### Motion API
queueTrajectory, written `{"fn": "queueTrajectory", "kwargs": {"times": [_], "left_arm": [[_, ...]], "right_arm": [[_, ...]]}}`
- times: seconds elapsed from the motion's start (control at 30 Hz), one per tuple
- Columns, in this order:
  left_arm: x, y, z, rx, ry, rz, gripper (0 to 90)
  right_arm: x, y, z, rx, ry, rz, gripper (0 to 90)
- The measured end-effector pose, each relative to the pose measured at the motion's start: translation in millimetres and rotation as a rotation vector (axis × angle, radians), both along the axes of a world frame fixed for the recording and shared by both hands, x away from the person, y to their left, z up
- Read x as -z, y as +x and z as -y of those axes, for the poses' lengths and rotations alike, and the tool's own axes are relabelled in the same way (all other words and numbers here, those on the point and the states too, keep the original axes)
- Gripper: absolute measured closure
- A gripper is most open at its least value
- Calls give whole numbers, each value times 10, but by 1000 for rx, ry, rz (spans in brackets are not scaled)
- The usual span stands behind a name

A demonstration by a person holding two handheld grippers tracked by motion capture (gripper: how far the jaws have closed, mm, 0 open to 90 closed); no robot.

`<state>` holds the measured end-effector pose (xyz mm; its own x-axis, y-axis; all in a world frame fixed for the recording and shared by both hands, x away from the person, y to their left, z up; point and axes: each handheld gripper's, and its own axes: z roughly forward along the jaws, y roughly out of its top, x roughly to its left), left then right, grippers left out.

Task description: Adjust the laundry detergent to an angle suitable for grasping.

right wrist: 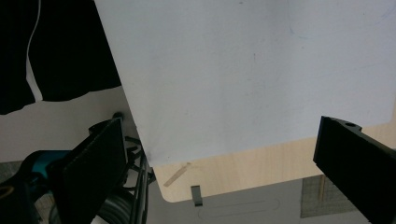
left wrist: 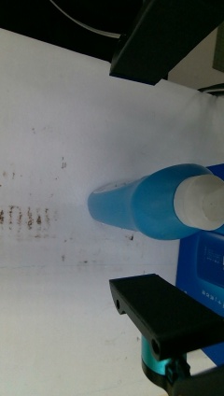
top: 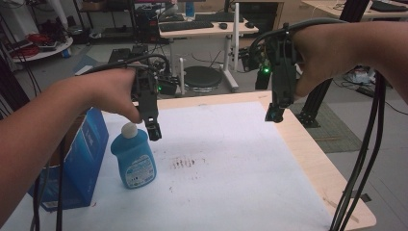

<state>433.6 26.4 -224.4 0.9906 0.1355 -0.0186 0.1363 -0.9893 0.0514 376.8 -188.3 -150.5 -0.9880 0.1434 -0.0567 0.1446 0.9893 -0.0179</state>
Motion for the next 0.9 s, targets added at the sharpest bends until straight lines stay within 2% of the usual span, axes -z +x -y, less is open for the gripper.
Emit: {"fn": "queueTrajectory", "kwargs": {"times": [0.1, 0.23, 0.37, 0.9], "left_arm": [[-10, 9, -7, 0, -2, 5, 18], [-3, 10, -15, -2, 1, -2, 18], [6, 4, -9, 0, 3, -2, 18], [-24, 9, 24, -6, -3, 3, 18]], "right_arm": [[14, 15, -10, -3, -1, 0, 17], [105, 57, -17, -15, 17, -22, 17], [181, 92, -3, -12, 13, -37, 17], [158, 106, 41, -22, 21, -26, 17]]}}
